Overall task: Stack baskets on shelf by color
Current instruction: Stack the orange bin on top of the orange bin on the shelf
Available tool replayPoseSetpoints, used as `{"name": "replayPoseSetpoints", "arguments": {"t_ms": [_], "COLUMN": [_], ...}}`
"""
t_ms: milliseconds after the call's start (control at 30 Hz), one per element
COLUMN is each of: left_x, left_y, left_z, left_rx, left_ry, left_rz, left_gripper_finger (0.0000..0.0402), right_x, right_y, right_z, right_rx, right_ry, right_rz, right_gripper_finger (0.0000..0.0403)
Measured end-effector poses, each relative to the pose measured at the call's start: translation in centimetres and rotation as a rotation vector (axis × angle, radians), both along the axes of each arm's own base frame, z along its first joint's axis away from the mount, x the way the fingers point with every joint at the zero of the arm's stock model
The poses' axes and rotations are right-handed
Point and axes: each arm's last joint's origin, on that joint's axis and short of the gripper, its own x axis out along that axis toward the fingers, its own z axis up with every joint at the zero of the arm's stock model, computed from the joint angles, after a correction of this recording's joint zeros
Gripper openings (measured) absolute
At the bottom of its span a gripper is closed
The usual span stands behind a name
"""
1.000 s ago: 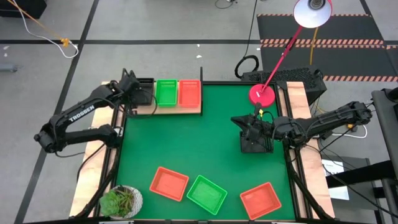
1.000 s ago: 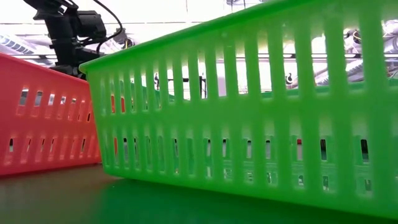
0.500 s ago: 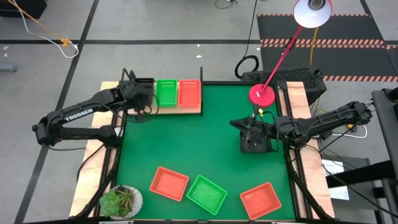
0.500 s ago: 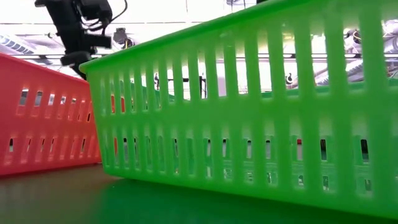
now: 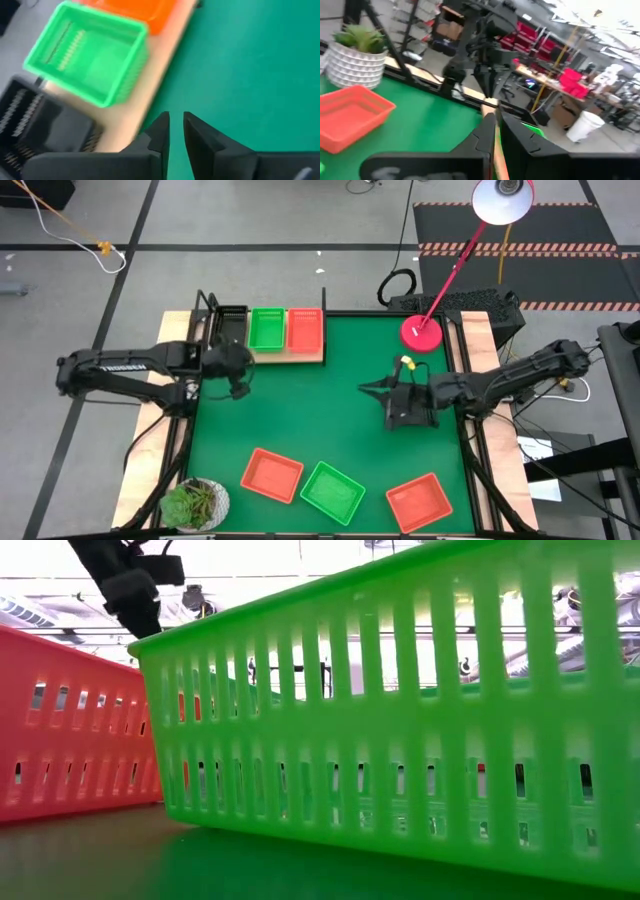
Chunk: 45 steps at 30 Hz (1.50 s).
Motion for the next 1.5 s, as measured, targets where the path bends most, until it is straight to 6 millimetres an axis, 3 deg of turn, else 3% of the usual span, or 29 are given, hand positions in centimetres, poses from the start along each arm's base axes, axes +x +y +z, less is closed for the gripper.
{"name": "replayPoseSetpoints", "arguments": {"t_ms": [133,300,467,633,867,1000,1267,1500], "left_x": [0.3,0.9,1.0,0.9,0.9,0.9,0.9,0.9], "left_y": [-2.0,-4.4,-6.2,-6.9,-7.0,-7.0,-7.0,-7.0], "left_z": [0.1,0.4,0.8,0.9,0.9,0.9,0.9,0.9], "left_rx": [-0.045,-0.082,-0.056,-0.018,-0.011,0.003,0.015,0.016], "left_ry": [-0.046,-0.131,-0.185,-0.2,-0.205,-0.199,-0.197,-0.197], "left_rz": [-0.043,-0.138,-0.216,-0.233,-0.231,-0.246,-0.249,-0.251], "left_gripper_finger": [0.0041,0.0029,0.0021,0.0012,0.0005,0.001,0.0015,0.0004], "right_x": [2.7,6.7,9.7,12.0,15.5,16.7,18.8,19.9], "right_y": [2.3,6.3,10.4,12.7,13.7,13.8,12.7,11.7], "right_z": [0.5,0.7,-0.1,-1.5,-4.0,-5.1,-7.9,-11.2], "right_rx": [0.007,-0.008,-0.004,0.003,-0.02,-0.033,0.007,0.009], "right_ry": [0.071,0.298,0.469,0.529,0.473,0.48,0.491,0.569], "right_rz": [0.055,0.183,0.331,0.447,0.451,0.466,0.474,0.489], "right_gripper_finger": [0.002,0.002,0.002,0.002,0.0023,0.0045,0.0121,0.0128]}}
